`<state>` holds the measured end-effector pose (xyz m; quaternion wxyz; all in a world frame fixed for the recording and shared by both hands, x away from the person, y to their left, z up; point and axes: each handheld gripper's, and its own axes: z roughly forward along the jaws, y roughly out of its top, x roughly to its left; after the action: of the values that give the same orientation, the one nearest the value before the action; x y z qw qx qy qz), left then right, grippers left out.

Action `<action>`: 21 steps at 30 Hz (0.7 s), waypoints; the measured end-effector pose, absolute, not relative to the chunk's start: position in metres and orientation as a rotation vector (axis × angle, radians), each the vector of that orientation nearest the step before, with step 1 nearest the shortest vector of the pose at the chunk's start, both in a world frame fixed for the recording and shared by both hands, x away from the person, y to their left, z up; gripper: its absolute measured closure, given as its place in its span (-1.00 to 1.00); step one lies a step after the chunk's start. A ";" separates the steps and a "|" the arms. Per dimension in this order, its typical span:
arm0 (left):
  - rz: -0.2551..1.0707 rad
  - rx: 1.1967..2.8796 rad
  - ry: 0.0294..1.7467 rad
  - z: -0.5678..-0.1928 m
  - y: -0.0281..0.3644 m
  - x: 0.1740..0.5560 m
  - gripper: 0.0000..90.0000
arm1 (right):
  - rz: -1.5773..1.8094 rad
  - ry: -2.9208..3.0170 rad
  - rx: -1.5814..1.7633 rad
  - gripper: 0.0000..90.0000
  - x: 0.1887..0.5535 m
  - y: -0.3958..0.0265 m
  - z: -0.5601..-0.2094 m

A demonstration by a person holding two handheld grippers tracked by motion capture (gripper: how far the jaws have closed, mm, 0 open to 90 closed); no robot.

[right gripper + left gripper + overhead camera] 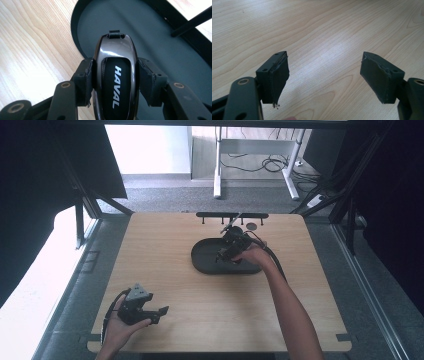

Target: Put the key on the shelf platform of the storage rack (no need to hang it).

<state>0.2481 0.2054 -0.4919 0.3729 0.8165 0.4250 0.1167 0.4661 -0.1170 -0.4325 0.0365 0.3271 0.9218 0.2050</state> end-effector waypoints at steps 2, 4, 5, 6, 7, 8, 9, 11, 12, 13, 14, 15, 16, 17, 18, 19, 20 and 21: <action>0.298 2.089 1.092 -0.492 0.205 0.248 -0.48 | 0.623 2.835 1.000 0.09 0.467 -0.116 -0.434; 0.298 2.090 1.090 -0.492 0.205 0.248 -0.48 | 0.609 2.843 0.998 0.09 0.468 -0.114 -0.437; 0.298 2.091 1.091 -0.492 0.205 0.248 -0.48 | 0.607 2.849 0.982 0.09 0.468 -0.113 -0.439; 0.299 2.092 1.090 -0.492 0.205 0.248 -0.48 | 0.601 2.850 0.993 0.09 0.468 -0.111 -0.440; 0.299 2.091 1.090 -0.492 0.205 0.248 -0.48 | 0.596 2.855 0.981 0.09 0.468 -0.109 -0.442; 0.299 2.093 1.090 -0.493 0.205 0.248 -0.48 | 0.596 2.855 0.981 0.09 0.468 -0.109 -0.442; 0.299 2.094 1.089 -0.493 0.205 0.248 -0.48 | 0.592 2.858 0.968 0.09 0.468 -0.109 -0.444; 0.297 2.096 1.090 -0.493 0.205 0.248 -0.48 | 0.584 2.862 0.976 0.09 0.468 -0.107 -0.446; 0.297 2.101 1.089 -0.494 0.204 0.248 -0.48 | 0.567 2.865 0.975 0.09 0.470 -0.107 -0.448; 0.296 2.104 1.087 -0.494 0.204 0.248 -0.48 | 0.567 2.865 0.975 0.09 0.470 -0.107 -0.448; 0.296 2.104 1.084 -0.494 0.204 0.248 -0.48 | 0.561 2.863 0.978 0.09 0.470 -0.108 -0.448; 0.296 2.105 1.084 -0.494 0.203 0.248 -0.48 | 0.559 2.860 0.990 0.09 0.470 -0.108 -0.449; 0.297 2.105 1.085 -0.494 0.203 0.248 -0.48 | 0.563 2.856 0.994 0.09 0.471 -0.110 -0.449; 0.297 2.106 1.084 -0.494 0.203 0.249 -0.48 | 0.561 2.853 1.001 0.09 0.471 -0.111 -0.449; 0.296 2.111 1.080 -0.495 0.203 0.249 -0.48 | 0.554 2.847 1.003 0.09 0.471 -0.112 -0.449; 0.297 2.112 1.082 -0.495 0.203 0.249 -0.48 | 0.550 2.843 1.003 0.09 0.472 -0.113 -0.450; 0.297 2.113 1.081 -0.495 0.203 0.249 -0.48 | 0.549 2.831 1.008 0.09 0.472 -0.115 -0.451; 0.296 2.114 1.081 -0.495 0.202 0.249 -0.48 | 0.549 2.831 1.008 0.09 0.472 -0.115 -0.451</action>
<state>0.2489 0.2024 -0.4950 0.3655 0.8224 0.4204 0.1153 0.4723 -0.1147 -0.4507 0.0432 0.3297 0.9259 0.1795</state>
